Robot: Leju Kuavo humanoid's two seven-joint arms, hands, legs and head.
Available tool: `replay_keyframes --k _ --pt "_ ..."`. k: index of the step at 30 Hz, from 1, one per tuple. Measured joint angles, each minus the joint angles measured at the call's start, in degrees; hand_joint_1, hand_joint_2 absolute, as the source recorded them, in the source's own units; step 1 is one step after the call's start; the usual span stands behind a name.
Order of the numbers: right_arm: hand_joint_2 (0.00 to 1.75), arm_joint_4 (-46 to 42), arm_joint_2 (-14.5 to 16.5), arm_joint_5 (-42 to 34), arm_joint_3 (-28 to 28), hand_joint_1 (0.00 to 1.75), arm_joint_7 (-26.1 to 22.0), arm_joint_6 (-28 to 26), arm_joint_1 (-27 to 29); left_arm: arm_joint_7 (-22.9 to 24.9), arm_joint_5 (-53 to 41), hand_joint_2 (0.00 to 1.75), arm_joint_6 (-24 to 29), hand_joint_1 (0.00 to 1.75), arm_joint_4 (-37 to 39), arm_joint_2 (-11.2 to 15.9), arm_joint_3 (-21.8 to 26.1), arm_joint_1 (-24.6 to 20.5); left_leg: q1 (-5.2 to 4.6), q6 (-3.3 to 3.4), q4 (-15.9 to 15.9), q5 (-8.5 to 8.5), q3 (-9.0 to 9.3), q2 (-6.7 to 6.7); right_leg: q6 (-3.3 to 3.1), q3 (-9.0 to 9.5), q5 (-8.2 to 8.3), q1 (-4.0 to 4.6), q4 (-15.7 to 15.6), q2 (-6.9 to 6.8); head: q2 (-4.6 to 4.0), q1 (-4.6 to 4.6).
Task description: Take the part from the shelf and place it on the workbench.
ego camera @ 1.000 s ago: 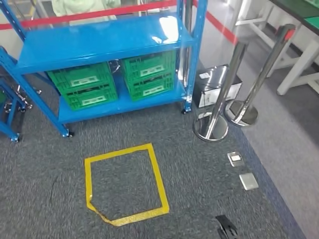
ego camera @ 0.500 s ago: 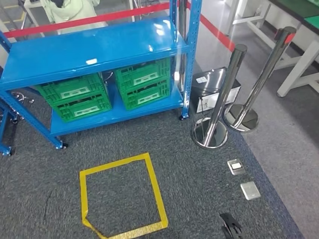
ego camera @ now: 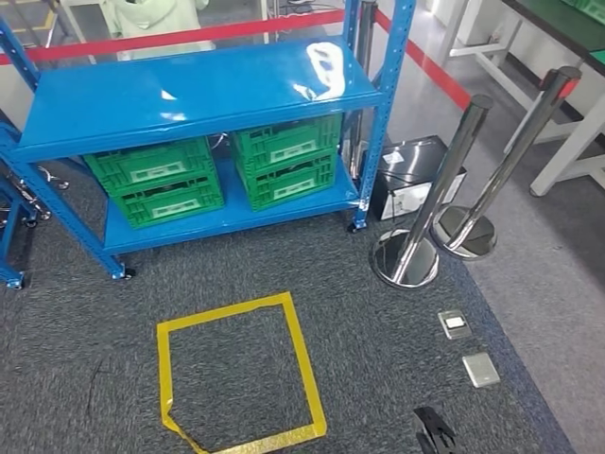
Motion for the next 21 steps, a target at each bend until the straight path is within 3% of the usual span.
replay_keyframes --k 4,8,12,16,18,20,21 --pt "0.00 0.00 -0.01 -0.59 0.01 0.00 0.06 0.01 0.00 0.03 0.01 0.00 0.00 0.00 0.00 0.00 -0.01 0.00 -0.02 0.18 0.17 -0.12 -0.10 0.05 0.58 0.06 0.09 -0.01 -0.18 0.01 0.00 0.38" --pt "0.00 0.00 -0.01 -0.96 0.02 0.00 0.22 0.04 0.00 0.13 0.09 1.75 0.14 0.00 0.00 0.03 -0.01 -0.01 -0.01 0.29 0.21 -0.19 -0.15 0.06 2.02 0.11 0.09 -0.07 -0.41 0.01 0.00 0.49" --pt "0.00 0.00 0.00 -1.59 0.02 0.00 0.64 0.03 0.00 0.79 -0.10 1.75 0.73 0.00 0.00 0.08 -0.06 -0.02 0.11 0.30 0.17 -0.19 -0.12 0.07 2.38 0.08 0.07 0.00 -0.42 0.00 0.00 0.23" --pt "1.75 0.00 -0.01 -1.89 0.03 0.00 0.19 -0.04 0.00 1.85 -0.38 1.75 1.55 0.00 0.00 0.08 -0.11 -0.02 0.29 0.25 0.05 -0.16 -0.06 0.07 2.38 0.06 0.06 0.20 -0.40 0.00 0.00 0.04" --pt "1.75 -0.01 -0.01 -1.47 -0.04 0.00 0.33 -0.05 0.09 2.54 -1.09 1.75 1.94 0.00 0.00 0.01 0.02 0.11 0.36 0.22 0.00 -0.14 -0.03 0.07 2.37 0.07 0.05 0.29 -0.40 0.01 0.00 -0.04" --pt "1.75 -0.07 0.00 -0.37 -0.24 0.00 0.66 -0.02 0.39 2.68 -2.83 0.87 1.90 0.00 -0.01 -0.18 0.64 0.49 0.41 0.19 -0.04 -0.12 -0.01 0.07 2.36 0.07 0.04 0.35 -0.40 0.01 0.00 -0.11" --pt "1.75 -0.09 0.00 -0.03 -0.32 0.00 0.72 0.00 0.49 2.68 -3.38 0.58 1.86 0.00 -0.01 -0.23 0.86 0.61 0.42 0.17 -0.06 -0.11 0.00 0.08 2.35 0.07 0.04 0.36 -0.40 0.01 0.00 -0.13"
